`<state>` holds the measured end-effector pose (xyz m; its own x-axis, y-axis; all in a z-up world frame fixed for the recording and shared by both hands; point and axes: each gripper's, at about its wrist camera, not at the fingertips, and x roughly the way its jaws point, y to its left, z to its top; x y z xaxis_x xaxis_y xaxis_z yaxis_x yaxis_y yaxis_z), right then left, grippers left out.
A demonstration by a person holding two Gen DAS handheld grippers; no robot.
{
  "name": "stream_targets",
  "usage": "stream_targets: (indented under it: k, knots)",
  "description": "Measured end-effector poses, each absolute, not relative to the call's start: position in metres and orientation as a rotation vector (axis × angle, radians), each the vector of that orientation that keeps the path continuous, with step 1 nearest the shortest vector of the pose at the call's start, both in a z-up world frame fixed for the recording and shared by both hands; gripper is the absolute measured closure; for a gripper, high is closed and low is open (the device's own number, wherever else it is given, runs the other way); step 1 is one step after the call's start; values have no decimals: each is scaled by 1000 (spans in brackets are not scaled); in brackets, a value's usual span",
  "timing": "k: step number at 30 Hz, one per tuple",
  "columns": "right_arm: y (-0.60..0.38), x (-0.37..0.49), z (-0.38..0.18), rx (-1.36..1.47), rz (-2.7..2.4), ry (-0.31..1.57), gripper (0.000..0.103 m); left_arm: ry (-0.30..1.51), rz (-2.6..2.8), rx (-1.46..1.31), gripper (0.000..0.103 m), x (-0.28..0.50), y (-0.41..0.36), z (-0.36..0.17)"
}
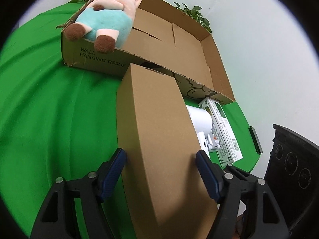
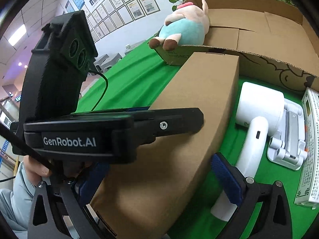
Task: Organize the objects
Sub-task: 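Grasp the long narrow cardboard box with the left gripper and lift it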
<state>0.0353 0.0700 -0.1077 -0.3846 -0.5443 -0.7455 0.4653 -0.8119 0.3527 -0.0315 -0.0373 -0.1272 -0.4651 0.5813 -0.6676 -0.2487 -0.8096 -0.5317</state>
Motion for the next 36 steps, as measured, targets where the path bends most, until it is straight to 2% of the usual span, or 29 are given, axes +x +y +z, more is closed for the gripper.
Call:
stream_targets:
  k: [9, 19, 24, 29, 36]
  knots:
    - [76, 53, -110, 1244, -2174, -165, 0, -564, 2275, -1250, 31, -12, -45, -128]
    - [76, 58, -108, 1236, -2194, -169, 0, -527, 2285, -1238, 31, -8, -44, -121]
    - [71, 61, -106, 1211, -2216, -171, 1, -483, 2324, -1192, 39, -2, -46, -105]
    - [70, 61, -100, 1181, -2231, -179, 4, -414, 2352, -1160, 40, -3, -42, -92]
    - [73, 57, -89, 1135, -2280, -174, 5, -412, 2356, -1123, 40, -9, -39, -79]
